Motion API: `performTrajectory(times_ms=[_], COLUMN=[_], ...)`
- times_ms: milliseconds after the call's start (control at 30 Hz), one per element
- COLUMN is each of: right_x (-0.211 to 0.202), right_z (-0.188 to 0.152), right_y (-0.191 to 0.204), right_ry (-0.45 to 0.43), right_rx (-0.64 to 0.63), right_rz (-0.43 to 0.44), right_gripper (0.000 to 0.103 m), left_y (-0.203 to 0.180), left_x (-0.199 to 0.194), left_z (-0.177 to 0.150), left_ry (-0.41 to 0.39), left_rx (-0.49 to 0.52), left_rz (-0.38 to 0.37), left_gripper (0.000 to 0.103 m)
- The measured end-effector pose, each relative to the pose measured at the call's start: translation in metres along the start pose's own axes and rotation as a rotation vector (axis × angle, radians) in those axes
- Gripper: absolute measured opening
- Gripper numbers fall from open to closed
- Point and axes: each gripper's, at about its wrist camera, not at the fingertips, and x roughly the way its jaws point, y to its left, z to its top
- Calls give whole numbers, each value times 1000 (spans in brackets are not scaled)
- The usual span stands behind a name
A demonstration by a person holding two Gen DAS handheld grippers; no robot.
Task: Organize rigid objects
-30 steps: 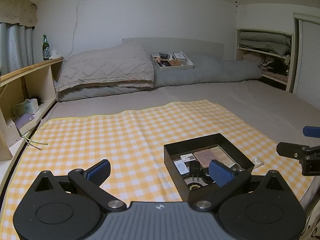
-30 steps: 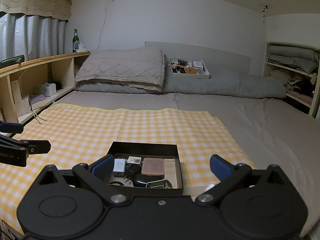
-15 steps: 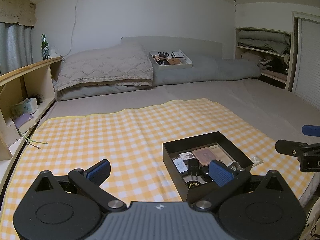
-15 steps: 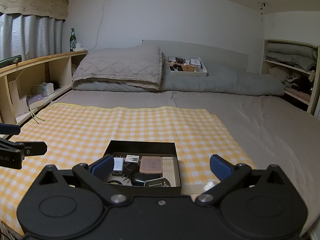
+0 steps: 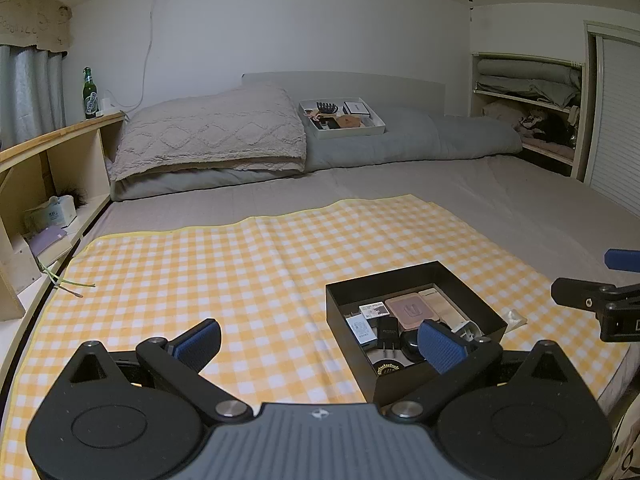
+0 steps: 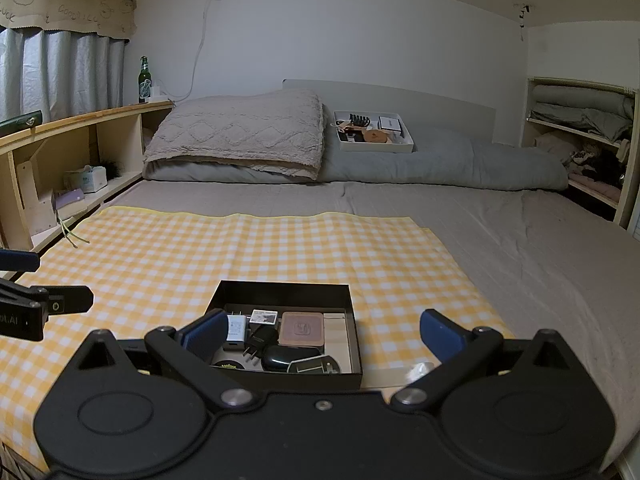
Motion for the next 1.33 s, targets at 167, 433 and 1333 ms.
performTrajectory(times_ms=[167, 433, 1333], right_x=[0, 0, 0], right_z=[0, 0, -1], right_y=[0, 0, -1], right_ry=[0, 1, 1], right_rx=[1, -1, -2], right_rz=[-3, -4, -7], right_gripper=[103, 103, 103], left_y=[0, 1, 6], left_x=[0, 0, -1], left_z=[0, 0, -2], left_ry=[0, 0, 4], left_rx=[2, 2, -12], left_rz=[0, -1, 12], left_gripper=[103, 103, 103])
